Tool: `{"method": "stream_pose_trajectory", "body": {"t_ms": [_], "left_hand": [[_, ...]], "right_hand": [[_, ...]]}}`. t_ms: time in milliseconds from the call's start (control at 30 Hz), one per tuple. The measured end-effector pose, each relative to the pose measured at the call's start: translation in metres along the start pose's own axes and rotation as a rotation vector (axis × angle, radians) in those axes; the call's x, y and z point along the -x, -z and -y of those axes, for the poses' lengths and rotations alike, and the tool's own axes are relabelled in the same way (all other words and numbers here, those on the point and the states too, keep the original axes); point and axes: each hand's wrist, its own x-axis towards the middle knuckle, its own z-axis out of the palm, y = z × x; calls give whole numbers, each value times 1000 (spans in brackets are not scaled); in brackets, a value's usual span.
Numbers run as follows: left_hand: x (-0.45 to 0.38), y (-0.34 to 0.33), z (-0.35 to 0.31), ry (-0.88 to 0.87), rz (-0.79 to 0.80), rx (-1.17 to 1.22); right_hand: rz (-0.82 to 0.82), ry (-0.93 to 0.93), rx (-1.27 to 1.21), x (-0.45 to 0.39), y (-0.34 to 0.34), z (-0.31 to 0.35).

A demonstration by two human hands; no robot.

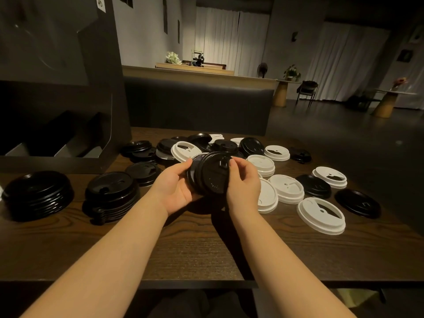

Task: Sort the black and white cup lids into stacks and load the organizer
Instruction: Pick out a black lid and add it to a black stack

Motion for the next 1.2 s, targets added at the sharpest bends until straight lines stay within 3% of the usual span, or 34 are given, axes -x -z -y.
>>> {"method": "stream_pose_trajectory", "body": {"t_ms": [300,533,1000,1100,1200], "left_hand": [[2,1,3,33,124,-107],[3,-1,3,55,95,-105],[4,-5,6,-35,120,-254],[3,-5,10,-92,111,-324],[-1,-2,10,-117,63,-326]], "right_hand": [[101,104,155,5,1,-1],[115,212,375,8,2,-4],[104,322,487,6,3,-9],[114,283,425,6,3,-8],[154,98,292,6,2,-6]]}}
